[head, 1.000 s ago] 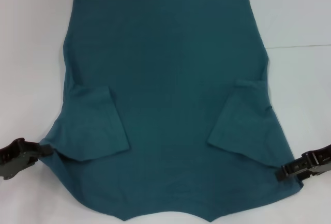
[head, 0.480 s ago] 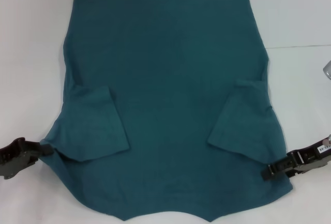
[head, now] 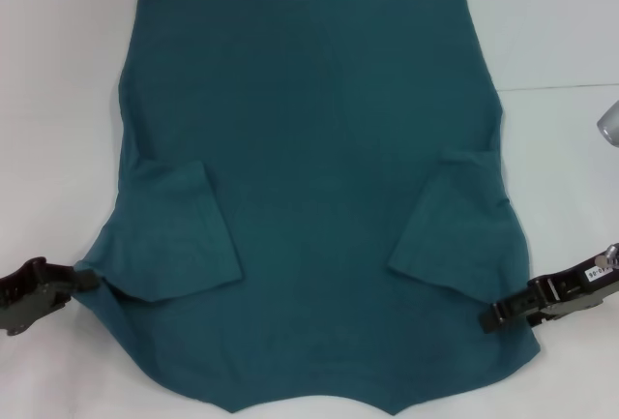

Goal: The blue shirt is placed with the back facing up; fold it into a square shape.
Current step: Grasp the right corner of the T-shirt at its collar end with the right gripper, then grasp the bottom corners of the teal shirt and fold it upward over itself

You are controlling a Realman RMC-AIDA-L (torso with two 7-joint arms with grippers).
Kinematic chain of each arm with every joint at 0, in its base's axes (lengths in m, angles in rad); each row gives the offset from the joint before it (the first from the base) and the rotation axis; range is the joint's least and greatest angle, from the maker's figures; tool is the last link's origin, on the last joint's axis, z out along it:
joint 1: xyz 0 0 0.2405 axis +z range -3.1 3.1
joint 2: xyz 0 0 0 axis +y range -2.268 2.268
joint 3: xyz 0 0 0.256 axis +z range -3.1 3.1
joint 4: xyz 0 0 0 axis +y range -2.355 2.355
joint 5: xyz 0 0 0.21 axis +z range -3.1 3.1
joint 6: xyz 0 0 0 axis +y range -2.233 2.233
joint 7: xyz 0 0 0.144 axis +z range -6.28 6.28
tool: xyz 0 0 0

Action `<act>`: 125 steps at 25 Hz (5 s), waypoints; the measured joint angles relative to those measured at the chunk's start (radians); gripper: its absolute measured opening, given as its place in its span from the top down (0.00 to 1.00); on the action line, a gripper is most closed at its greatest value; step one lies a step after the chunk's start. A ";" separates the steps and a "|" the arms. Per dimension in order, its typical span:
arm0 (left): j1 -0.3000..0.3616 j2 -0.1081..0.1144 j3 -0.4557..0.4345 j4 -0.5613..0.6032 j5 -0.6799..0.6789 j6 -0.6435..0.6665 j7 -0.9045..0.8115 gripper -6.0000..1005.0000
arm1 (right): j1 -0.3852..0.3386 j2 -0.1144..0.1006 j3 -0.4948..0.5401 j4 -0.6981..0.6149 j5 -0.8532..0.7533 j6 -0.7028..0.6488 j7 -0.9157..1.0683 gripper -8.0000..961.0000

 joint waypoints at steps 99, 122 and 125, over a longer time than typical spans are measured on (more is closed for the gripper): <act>-0.398 0.099 0.203 -0.084 0.145 -0.292 -0.191 0.96 | 0.064 -0.033 0.115 -0.028 0.255 0.423 0.009 0.99; -0.457 0.051 0.324 -0.091 0.152 -0.627 -0.195 0.95 | 0.176 -0.033 -0.002 0.081 0.189 0.786 0.030 0.99; -0.461 0.048 0.330 -0.105 0.152 -0.659 -0.189 0.95 | 0.193 -0.031 -0.014 0.121 0.189 0.845 0.020 0.99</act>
